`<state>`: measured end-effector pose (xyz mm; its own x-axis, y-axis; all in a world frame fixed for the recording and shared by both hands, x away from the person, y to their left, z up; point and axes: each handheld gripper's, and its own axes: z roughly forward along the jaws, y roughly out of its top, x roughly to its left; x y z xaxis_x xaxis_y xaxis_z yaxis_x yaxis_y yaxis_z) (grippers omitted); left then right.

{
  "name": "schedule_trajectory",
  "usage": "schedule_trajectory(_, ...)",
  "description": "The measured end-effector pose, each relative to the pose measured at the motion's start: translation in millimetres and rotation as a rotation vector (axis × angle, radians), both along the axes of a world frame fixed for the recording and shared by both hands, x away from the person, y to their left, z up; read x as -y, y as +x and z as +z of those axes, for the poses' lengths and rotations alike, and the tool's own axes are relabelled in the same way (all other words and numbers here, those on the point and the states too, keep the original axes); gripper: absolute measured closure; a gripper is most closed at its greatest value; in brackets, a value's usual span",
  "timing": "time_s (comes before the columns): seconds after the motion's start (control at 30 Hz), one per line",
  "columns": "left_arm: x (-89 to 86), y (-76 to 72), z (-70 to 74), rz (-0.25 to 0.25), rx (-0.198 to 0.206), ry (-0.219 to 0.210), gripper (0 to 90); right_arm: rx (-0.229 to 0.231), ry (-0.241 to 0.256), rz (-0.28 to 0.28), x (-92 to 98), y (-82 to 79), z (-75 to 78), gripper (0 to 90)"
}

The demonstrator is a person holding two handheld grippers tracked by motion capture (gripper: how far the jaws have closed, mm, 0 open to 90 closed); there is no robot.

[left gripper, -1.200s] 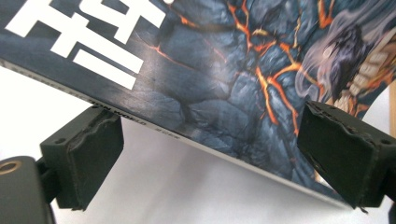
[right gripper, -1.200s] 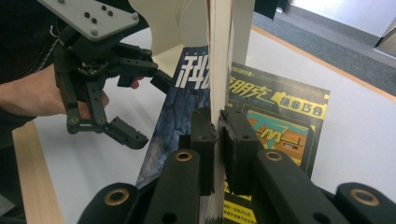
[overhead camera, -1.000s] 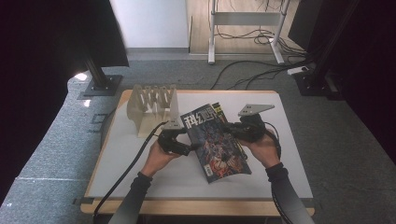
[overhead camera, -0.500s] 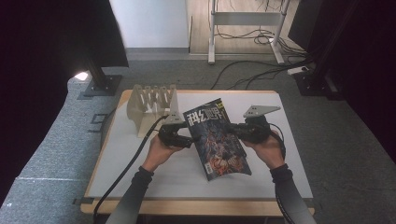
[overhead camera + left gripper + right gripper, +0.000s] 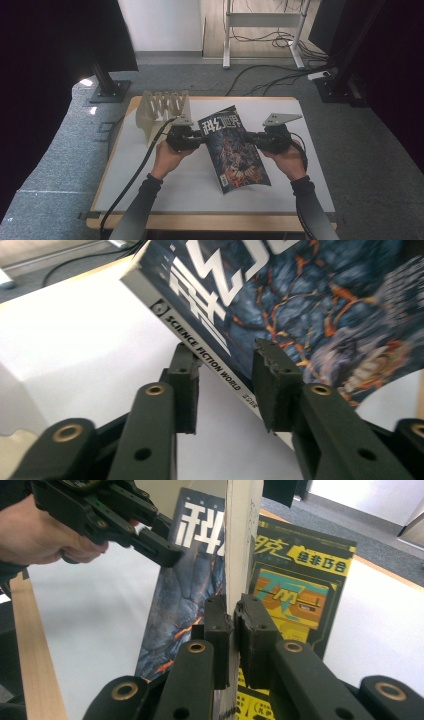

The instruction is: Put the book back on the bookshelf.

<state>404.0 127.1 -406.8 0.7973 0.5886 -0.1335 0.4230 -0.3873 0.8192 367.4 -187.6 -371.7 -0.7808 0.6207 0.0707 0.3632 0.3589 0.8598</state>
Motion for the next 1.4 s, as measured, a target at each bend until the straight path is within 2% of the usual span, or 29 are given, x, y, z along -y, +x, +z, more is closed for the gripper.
schedule_trajectory(0.13, 0.3, -1.2, 7.5, 0.0, 0.018, -0.01, 68.3, 0.011, 0.004, -0.007, 3.1, 0.5, 1.1, 82.5)
schedule_trajectory(0.3, 1.2, -7.3, 23.2, 0.003, 0.071, 0.001, 71.9, 0.035, -0.002, -0.027, 4.6, 1.8, 3.8, 82.5)
schedule_trajectory(0.43, 0.4, -13.8, 36.5, 0.004, 0.13, 0.011, 75.4, 0.054, -0.012, -0.048, 5.4, 3.9, 5.1, 82.5)
schedule_trajectory(0.53, 0.5, -22.2, 44.8, 0.008, 0.189, 0.022, 78.7, 0.066, -0.007, -0.064, 5.4, 4.7, 4.3, 82.5)
schedule_trajectory(0.63, 1.9, -29.9, 46.6, -0.013, 0.226, 0.065, 80.3, 0.07, -0.028, -0.08, 5.5, 6.8, -1.5, 82.5)
schedule_trajectory(0.8, 7.1, -43.9, 46.2, -0.068, 0.257, 0.084, 79.5, 0.076, -0.031, -0.103, 13.3, 6.1, -11.9, 82.5)
schedule_trajectory(0.9, 15.4, -44.5, 46.9, -0.101, 0.257, 0.073, 71.1, 0.074, -0.03, -0.105, 20.8, 2.9, -15.6, 82.4)
schedule_trajectory(1.0, 25.9, -40.4, 48.9, -0.111, 0.261, 0.087, 65.5, 0.073, -0.015, -0.092, 25.7, 0.7, -18.5, 82.4)
schedule_trajectory(1.03, 28.9, -38.1, 49.7, -0.114, 0.249, 0.087, 63.9, 0.07, -0.013, -0.091, 26.5, -0.1, -18.6, 82.3)
schedule_trajectory(1.1, 34.3, -34.0, 51.2, -0.115, 0.242, 0.095, 63.9, 0.07, -0.013, -0.085, 27.4, -1.0, -19.0, 82.3)
schedule_trajectory(1.27, 44.3, -23.3, 52.6, -0.129, 0.187, 0.124, 64.7, 0.068, -0.004, -0.08, 28.7, -1.2, -19.7, 82.3)
schedule_trajectory(1.4, 45.5, -16.7, 51.7, -0.12, 0.176, 0.117, 69.7, 0.065, 0.0, -0.073, 30.0, -1.8, -20.3, 82.2)
